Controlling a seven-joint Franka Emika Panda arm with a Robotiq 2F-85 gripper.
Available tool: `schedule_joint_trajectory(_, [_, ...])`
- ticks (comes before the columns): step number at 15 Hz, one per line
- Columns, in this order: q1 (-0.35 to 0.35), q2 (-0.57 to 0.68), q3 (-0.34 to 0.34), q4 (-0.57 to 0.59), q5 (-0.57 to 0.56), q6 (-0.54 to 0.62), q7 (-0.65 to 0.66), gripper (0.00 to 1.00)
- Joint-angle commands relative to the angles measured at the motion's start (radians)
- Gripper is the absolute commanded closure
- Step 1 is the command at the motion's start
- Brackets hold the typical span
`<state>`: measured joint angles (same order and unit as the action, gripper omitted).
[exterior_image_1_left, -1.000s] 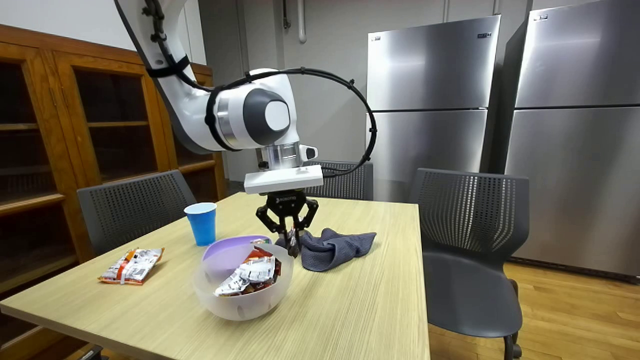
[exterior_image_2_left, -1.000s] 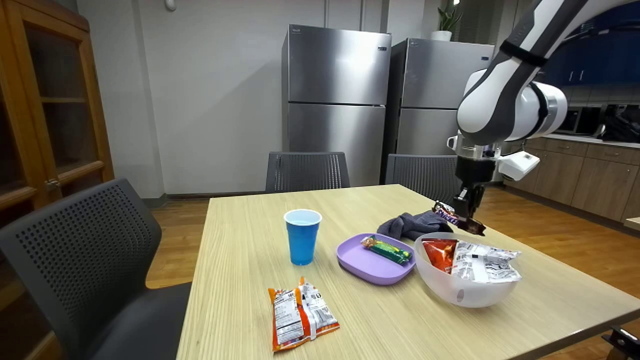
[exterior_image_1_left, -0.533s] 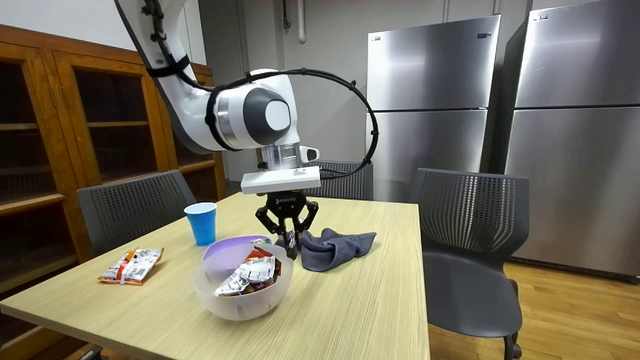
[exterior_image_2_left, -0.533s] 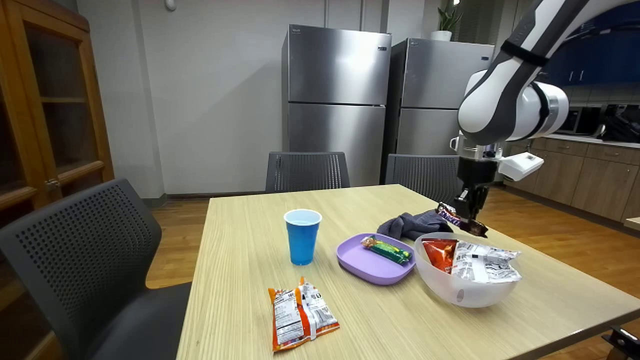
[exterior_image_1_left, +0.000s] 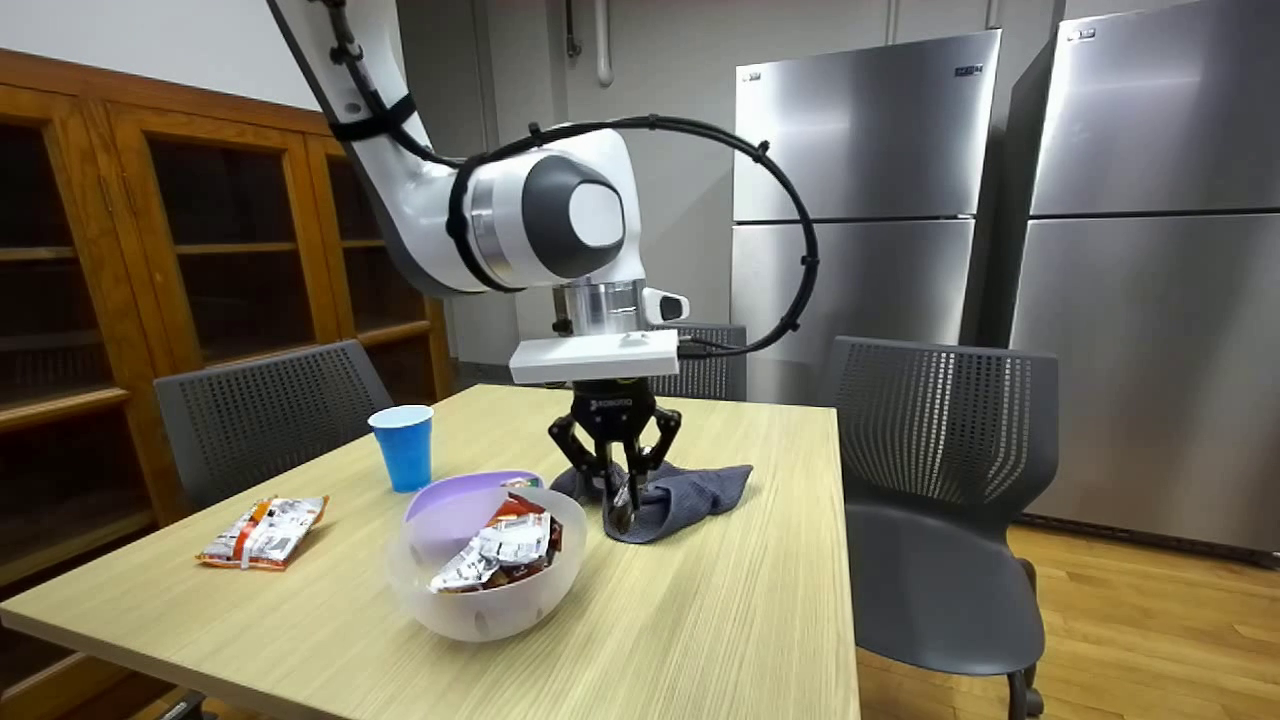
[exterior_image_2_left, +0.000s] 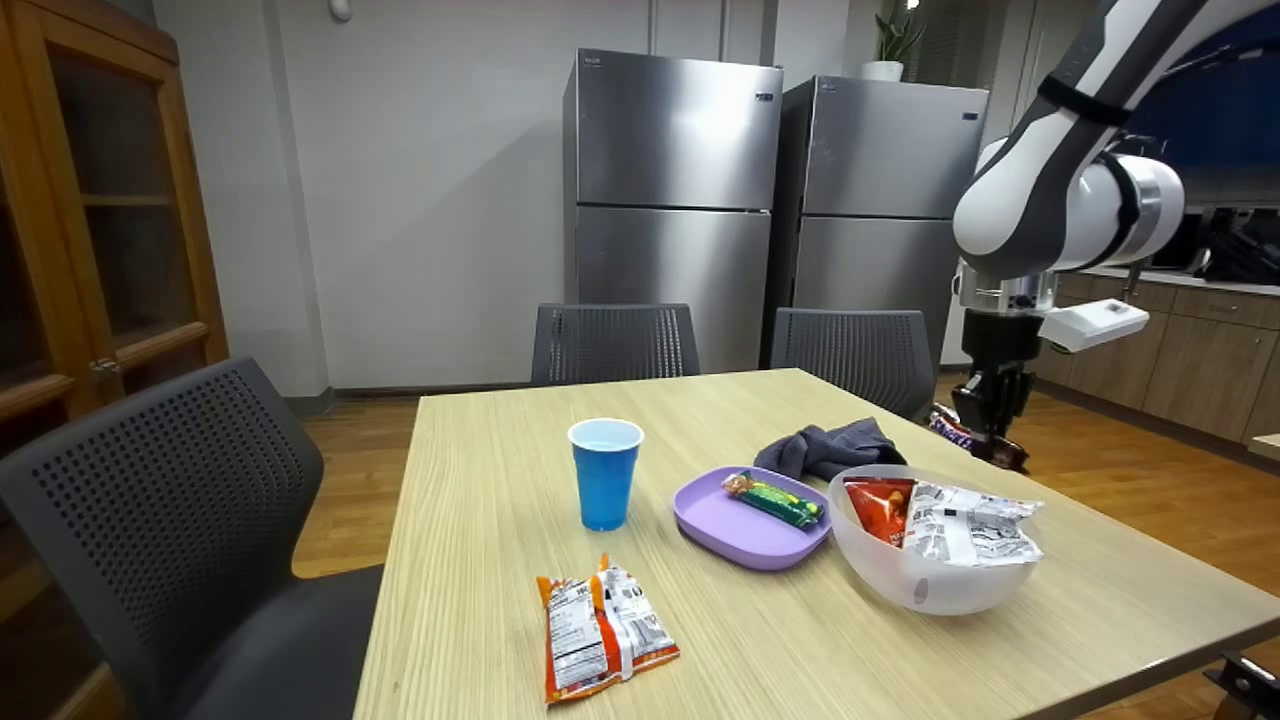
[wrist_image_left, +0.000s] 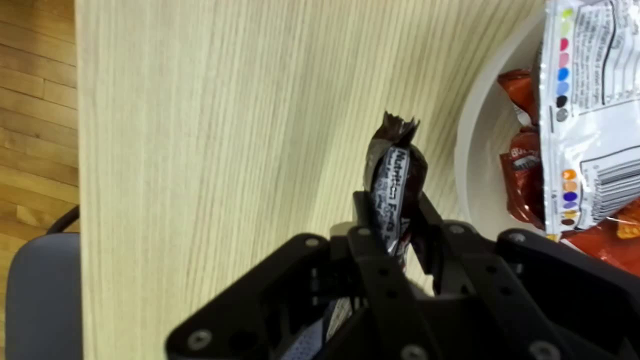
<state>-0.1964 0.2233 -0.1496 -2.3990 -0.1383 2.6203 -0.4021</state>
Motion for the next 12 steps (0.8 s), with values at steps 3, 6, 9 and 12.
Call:
schedule_joint_trajectory(3, [-0.023, -0.052, -0.036, 0.005, -0.008, -0.08, 0.025, 0.94])
schedule_joint_trajectory(6, [-0.026, -0.055, -0.039, 0.007, -0.001, -0.087, 0.022, 0.94])
schedule_joint_trajectory(9, [-0.026, -0.056, -0.041, 0.005, 0.0, -0.063, 0.027, 0.94])
schedule_joint_trajectory(12, [-0.027, -0.057, -0.039, 0.005, 0.0, -0.05, 0.022, 0.94])
